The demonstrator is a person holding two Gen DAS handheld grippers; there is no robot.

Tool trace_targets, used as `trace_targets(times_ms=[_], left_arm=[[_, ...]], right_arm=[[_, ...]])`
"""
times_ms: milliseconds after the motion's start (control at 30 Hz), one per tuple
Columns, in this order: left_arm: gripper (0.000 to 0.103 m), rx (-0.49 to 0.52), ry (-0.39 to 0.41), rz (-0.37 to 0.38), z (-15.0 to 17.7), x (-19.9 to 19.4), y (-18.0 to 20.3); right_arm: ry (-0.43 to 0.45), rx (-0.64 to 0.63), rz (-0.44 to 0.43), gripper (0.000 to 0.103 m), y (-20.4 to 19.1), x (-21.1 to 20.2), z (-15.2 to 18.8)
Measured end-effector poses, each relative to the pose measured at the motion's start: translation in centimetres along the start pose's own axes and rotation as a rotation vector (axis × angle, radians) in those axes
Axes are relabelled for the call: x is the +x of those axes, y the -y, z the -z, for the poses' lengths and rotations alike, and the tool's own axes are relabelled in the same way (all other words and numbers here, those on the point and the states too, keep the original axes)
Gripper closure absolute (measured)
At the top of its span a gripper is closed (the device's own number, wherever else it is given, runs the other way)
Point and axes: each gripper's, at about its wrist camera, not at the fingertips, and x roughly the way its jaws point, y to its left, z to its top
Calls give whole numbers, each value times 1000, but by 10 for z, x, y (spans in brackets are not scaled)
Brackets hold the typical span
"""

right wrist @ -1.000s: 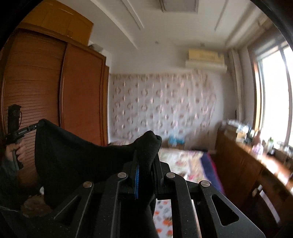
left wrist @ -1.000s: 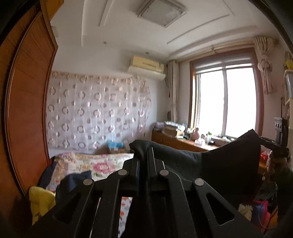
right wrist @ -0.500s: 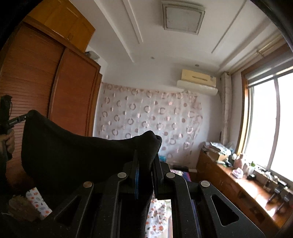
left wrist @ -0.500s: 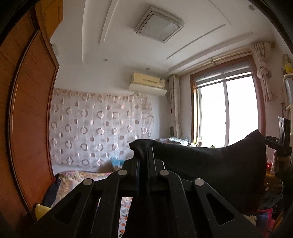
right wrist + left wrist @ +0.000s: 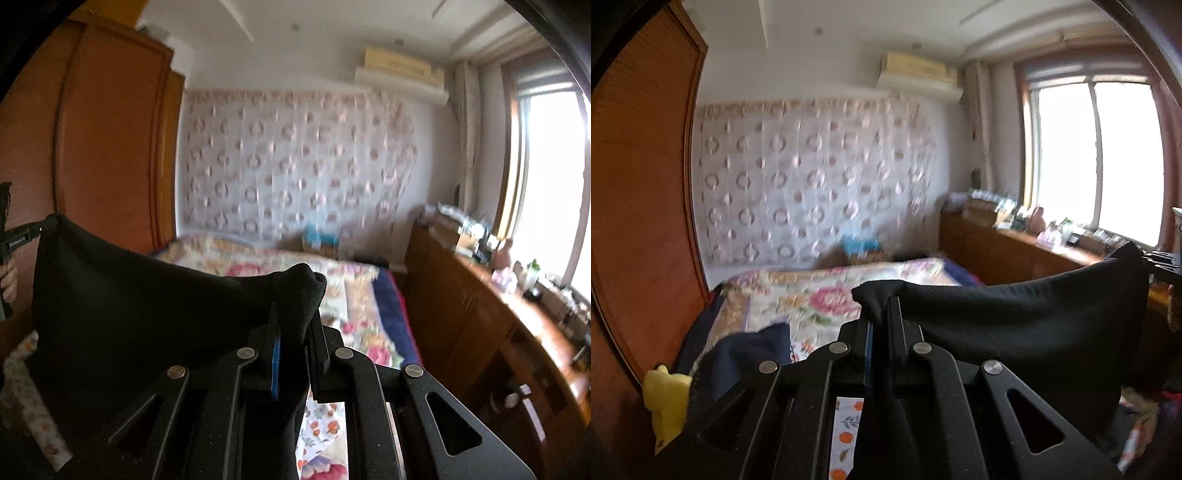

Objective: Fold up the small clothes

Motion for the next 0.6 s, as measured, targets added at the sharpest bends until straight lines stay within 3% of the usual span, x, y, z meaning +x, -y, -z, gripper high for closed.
trace_targets(times_ms=[167,333,467,600], left_arm=[[97,-11,-116,-32,11,76,-9],[97,-13,-184,-59,23,114,-7],[96,-14,-232,-74,34,130,-8],[93,-24,-266,-82,37,141,-12]], right_arm=[[-112,36,-2,92,5,93,-9],[-178,54,-19,92,25,155,-46],[-229,46,-36,92,42,177,-58],[-265,50,-54,91,62,202,-49]])
